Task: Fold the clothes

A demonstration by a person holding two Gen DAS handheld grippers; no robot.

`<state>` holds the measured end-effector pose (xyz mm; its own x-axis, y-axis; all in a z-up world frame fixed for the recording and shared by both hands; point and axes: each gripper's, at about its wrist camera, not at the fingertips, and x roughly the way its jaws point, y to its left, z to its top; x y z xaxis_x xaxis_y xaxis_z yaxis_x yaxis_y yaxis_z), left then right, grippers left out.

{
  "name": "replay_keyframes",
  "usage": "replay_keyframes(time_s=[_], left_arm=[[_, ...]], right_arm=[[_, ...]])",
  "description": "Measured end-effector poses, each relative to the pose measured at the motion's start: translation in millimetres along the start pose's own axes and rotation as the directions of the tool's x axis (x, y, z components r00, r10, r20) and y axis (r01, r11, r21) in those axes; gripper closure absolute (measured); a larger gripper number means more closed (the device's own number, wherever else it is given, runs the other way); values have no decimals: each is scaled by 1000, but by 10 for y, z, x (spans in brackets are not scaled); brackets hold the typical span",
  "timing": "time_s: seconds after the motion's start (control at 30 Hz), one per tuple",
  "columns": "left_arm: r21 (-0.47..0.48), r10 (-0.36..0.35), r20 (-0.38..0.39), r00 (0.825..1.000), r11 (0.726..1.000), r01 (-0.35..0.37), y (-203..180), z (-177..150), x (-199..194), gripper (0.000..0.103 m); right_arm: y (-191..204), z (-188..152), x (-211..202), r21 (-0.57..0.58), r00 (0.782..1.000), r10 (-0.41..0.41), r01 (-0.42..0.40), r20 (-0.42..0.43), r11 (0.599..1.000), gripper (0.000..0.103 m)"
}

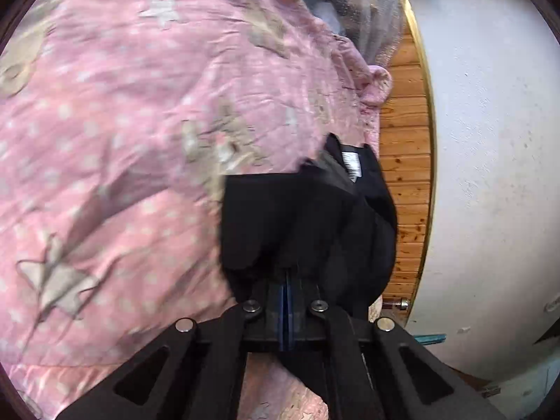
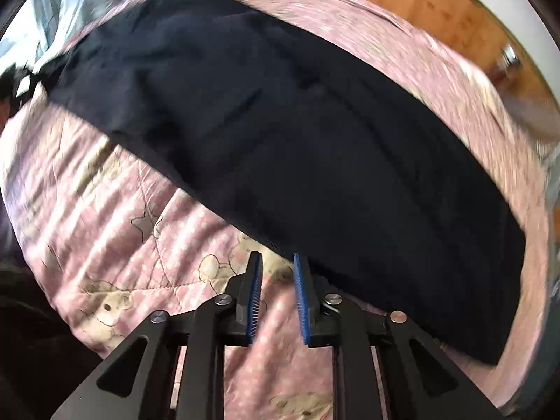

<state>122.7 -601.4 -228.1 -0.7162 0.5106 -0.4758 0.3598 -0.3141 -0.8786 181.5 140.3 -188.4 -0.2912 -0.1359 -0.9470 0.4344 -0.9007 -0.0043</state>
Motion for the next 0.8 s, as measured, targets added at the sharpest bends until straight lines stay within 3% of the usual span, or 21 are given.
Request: replay_keyframes(time_s=[0.1, 0.17, 0.27, 0.3, 0.33, 0.4, 0.43, 0.47, 0.53, 0.6, 0.67, 0.73, 0.8], left_arm=[[43, 28, -36, 999, 999, -26, -104, 59, 57, 102], [52, 75, -45, 996, 996, -73, -47, 70, 12, 102], [35, 110, -52, 993, 994, -108, 54, 108, 34, 98], [27, 110, -56, 992, 994, -109, 68, 115, 35, 98], [31, 119, -61, 991, 993, -118, 56, 118, 33, 96], [76, 160, -77, 984, 985, -154, -17, 111, 39, 93], [101, 189, -86, 978, 979, -180, -50, 103, 43, 93], [118, 211, -95, 973, 973, -199, -74, 97, 41, 93], [131, 242, -94, 966, 965, -229, -112, 85, -15, 88], [112, 252, -72, 965, 964, -243, -162, 60, -112, 78], [87, 224, -29, 974, 971, -221, -188, -15, -256, 53], [54, 247, 2, 969, 968, -247, -152, -104, -340, 39], [16, 252, 7, 968, 967, -253, -76, -164, -313, 39]], right_arm=[[-570, -6, -151, 323, 994, 69, -92, 82, 942, 81], [-853, 48, -129, 438, 988, 70, -123, 135, 891, 78], [-1283, 54, 123, 550, 994, 11, -71, 111, 832, 78], [-1469, 29, 213, 582, 995, -16, -42, 94, 812, 83], [-1669, -73, 230, 618, 992, -28, -53, 121, 785, 103], [-2062, -276, 172, 713, 986, -55, -77, 160, 697, 103], [-2230, -382, 112, 766, 984, -79, -71, 158, 639, 98], [-2372, -503, 30, 809, 980, -85, -99, 181, 579, 82], [-2558, -785, -175, 864, 958, -106, -189, 267, 467, 69], [-2668, -1131, -320, 904, 932, -139, -275, 333, 326, 61], [-2724, -1463, -342, 920, 913, -161, -347, 376, 182, 59], [-2769, -1627, -282, 926, 912, -166, -361, 375, 109, 59], [-2792, -1664, -173, 930, 914, -173, -359, 368, 79, 59]])
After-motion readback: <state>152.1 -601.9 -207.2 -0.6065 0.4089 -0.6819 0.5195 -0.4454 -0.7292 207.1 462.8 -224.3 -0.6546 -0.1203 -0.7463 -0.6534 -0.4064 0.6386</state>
